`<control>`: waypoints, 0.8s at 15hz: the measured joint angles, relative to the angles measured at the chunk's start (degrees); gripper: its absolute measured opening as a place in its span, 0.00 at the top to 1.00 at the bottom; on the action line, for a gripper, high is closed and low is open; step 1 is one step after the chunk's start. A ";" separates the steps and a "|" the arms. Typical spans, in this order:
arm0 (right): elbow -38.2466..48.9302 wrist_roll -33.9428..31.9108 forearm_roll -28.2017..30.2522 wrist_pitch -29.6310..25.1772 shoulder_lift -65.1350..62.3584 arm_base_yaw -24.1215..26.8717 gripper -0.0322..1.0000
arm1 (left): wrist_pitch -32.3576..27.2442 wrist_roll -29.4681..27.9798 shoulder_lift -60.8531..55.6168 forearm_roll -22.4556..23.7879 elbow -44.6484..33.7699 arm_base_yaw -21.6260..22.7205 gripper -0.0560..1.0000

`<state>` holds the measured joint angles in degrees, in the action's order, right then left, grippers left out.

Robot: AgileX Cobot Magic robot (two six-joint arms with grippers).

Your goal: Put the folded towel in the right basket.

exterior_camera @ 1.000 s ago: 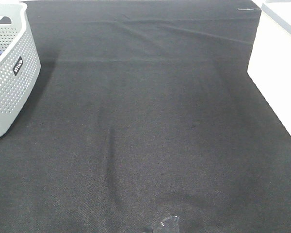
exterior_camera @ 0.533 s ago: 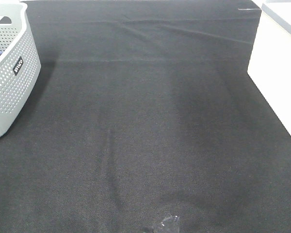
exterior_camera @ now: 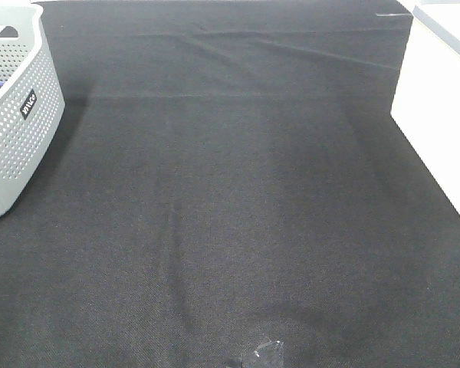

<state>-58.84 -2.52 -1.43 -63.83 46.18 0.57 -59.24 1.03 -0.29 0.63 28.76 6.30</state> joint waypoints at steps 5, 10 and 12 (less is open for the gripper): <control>19.42 0.00 -0.06 0.06 -34.32 0.00 0.02 | 0.00 0.00 0.00 0.00 0.00 0.00 0.01; 27.56 2.92 -0.11 1.03 -43.60 0.00 0.02 | 0.00 0.00 0.00 0.00 0.00 0.00 0.01; 29.22 2.98 -0.23 1.43 -46.35 0.00 0.02 | 0.00 0.00 0.00 0.00 0.00 0.00 0.01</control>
<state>-29.62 0.46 -1.66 -62.40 -0.17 0.57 -59.24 1.03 -0.29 0.63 28.76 6.30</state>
